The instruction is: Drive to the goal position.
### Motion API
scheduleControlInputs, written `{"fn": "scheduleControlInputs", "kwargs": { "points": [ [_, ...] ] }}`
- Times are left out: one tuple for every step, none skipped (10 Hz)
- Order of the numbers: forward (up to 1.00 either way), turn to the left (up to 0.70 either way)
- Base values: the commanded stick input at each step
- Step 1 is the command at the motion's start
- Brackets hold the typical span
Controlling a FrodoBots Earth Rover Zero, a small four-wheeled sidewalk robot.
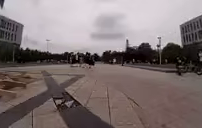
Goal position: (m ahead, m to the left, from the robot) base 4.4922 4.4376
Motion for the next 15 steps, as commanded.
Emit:
{"fn": "scheduleControlInputs", "kwargs": {
  "points": [
    [0.7, 0.01],
    [0.7, 0.01],
    [0.7, 0.01],
    [0.7, 0.08],
    [0.7, 0.13],
    [0.7, 0.14],
    [0.7, 0.15],
    [0.7, 0.15],
    [0.7, 0.15],
    [0.7, 0.15],
    [0.7, 0.15],
    [0.7, 0.14],
    [0.7, 0.14],
    [0.7, 0.14],
    [0.7, 0.14]
  ]
}}
